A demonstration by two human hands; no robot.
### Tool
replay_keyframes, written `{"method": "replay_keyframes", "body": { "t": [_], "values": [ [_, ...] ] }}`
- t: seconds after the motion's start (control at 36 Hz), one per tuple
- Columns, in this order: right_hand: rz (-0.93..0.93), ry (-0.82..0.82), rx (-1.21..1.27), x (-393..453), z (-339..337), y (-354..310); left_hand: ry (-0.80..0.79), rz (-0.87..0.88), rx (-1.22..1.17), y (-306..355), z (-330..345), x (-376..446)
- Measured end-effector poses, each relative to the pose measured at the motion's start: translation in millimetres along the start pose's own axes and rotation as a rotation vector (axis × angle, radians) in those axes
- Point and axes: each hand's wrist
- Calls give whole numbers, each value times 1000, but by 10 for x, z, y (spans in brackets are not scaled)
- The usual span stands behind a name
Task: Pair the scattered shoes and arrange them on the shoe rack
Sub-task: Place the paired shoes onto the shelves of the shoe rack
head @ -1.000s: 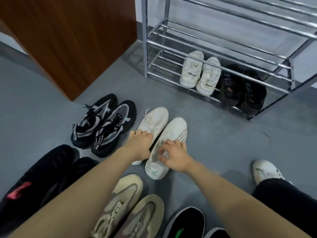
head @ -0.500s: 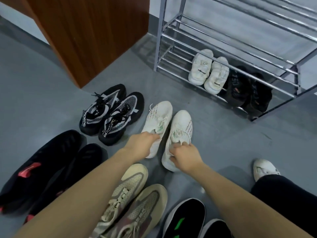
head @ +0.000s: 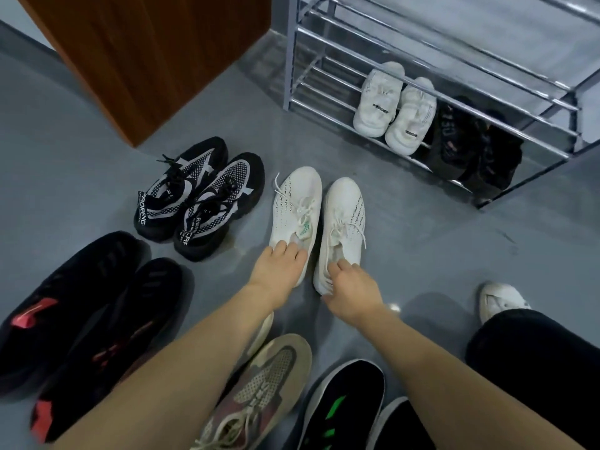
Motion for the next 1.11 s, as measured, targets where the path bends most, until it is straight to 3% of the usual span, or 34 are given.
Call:
{"method": "replay_keyframes", "body": {
  "t": [0.17, 0.22, 0.31, 0.64, 0.78, 1.11],
  "values": [
    [-57, 26, -129, 37, -133, -7, 11, -33, 57, -9, -117, -45],
    [-64, 55, -119, 45, -215, -41, 106, -47, 71, -69, -233, -80],
    [-63, 82, -98, 46, -367, -98, 73, -38, 16, -106, -348, -103],
    [-44, 144, 42, 72, -1547, -349, 257, -69, -70, -692, -1348, -354],
    [-56, 135, -18, 56, -1968, -374, 249, -57, -87, -825, -1749, -367],
    [-97, 141, -41, 783, -2267, -75, 276, -26, -113, -1032, -1972, 352]
  ]
}}
Point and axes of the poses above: each hand's wrist, its own x-axis towards the middle knuckle, its own z-axis out of the palm, y = z × x, and after that the axes turned 5 degrees about z, right-handed
